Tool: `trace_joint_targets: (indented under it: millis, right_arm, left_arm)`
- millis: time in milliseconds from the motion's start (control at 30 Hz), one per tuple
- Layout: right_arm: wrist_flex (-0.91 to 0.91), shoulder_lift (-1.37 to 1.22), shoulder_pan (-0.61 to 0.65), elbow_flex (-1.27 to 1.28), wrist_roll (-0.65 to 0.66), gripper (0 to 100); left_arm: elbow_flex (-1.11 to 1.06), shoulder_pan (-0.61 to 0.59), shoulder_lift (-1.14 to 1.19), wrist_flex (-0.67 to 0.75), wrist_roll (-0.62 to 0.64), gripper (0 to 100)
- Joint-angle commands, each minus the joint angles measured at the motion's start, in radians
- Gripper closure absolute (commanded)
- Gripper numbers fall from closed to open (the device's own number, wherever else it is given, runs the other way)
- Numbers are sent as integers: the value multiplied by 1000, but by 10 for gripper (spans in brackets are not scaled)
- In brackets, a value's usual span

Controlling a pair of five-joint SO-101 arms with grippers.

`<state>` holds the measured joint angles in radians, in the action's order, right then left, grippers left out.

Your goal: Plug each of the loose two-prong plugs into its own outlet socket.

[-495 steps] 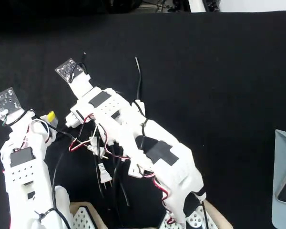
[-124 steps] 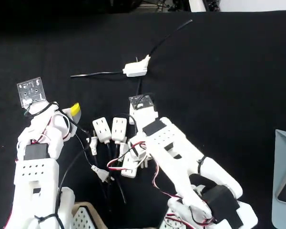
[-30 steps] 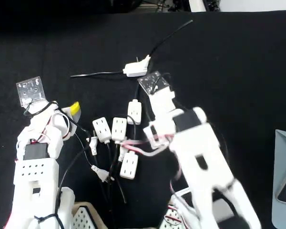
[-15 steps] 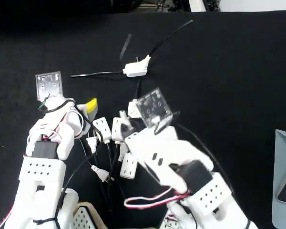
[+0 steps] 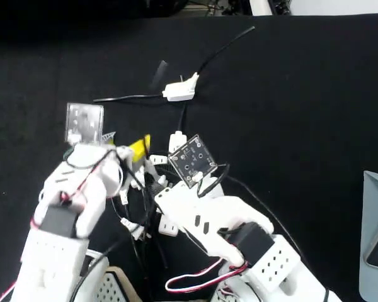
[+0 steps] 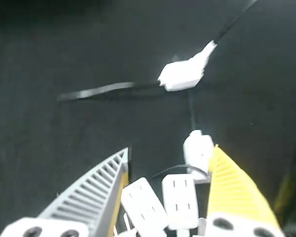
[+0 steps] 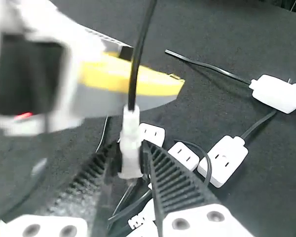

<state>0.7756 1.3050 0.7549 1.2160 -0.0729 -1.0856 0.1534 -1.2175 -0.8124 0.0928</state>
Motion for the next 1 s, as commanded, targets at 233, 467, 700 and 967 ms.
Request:
trace_joint_targets:
  millis: [233,467,700,967]
  right_arm:
    - [-25,18,8,1,-51,986]
    - [-21,18,-31,5,-52,986]
    - [-40,8,-229,45,-52,986]
    - [-123,8,-276,122,-52,986]
  left_arm:
    - [-71,105,-354,-92,-23,744]
    - [-79,48,-356,-101,-23,744]
    - [-111,-134,-321,-130,-74,737]
    - [41,-134,140,-193,-64,676]
